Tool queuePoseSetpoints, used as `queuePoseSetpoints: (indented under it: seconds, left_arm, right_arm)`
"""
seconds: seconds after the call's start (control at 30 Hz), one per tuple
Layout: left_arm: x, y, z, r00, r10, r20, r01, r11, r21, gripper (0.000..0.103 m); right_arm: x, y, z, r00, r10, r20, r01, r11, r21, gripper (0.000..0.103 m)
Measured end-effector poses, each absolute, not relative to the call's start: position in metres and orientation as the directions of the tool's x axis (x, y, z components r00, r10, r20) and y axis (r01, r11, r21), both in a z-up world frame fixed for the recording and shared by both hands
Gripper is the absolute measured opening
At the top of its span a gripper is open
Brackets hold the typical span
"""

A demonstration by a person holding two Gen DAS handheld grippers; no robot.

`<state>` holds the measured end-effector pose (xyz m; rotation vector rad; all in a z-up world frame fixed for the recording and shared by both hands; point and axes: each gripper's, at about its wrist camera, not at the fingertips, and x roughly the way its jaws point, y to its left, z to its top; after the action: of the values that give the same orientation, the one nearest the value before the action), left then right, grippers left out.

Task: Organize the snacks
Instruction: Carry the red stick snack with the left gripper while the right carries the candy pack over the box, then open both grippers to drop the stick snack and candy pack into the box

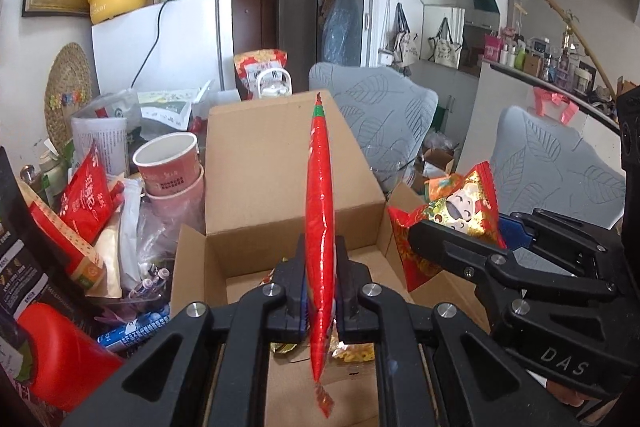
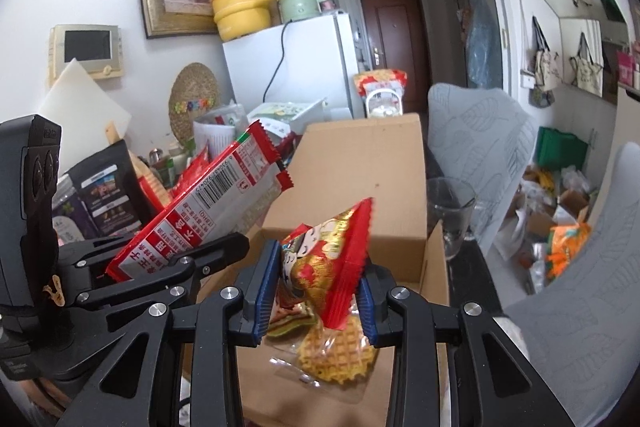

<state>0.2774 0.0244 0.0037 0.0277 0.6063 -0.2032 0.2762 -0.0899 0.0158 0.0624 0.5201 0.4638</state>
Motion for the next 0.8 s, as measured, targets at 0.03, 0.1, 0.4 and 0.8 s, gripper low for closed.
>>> queuePoseSetpoints:
  seconds: [0.03, 0.1, 0.4, 0.8]
  left_arm:
    - [0.281, 0.025, -0.001, 0.793, -0.182, -0.581, 0.198, 0.980, -0.038, 0.009]
    - [0.287, 0.026, -0.013, 0.773, -0.179, -0.609, 0.192, 0.980, -0.044, 0.009]
    - [0.313, 0.029, -0.059, 0.684, -0.151, -0.714, 0.164, 0.985, -0.051, 0.009]
    - [0.333, 0.034, -0.092, 0.555, -0.123, -0.823, 0.115, 0.991, -0.070, 0.010]
  right_arm:
    - [0.280, -0.089, 0.011, 0.760, 0.442, -0.476, -0.409, 0.895, 0.178, 0.034]
    - [0.289, -0.088, 0.002, 0.741, 0.431, -0.515, -0.400, 0.899, 0.176, 0.032]
    - [0.317, -0.083, -0.031, 0.671, 0.410, -0.617, -0.381, 0.905, 0.187, 0.031]
    - [0.329, -0.081, -0.051, 0.612, 0.383, -0.692, -0.363, 0.913, 0.185, 0.031]
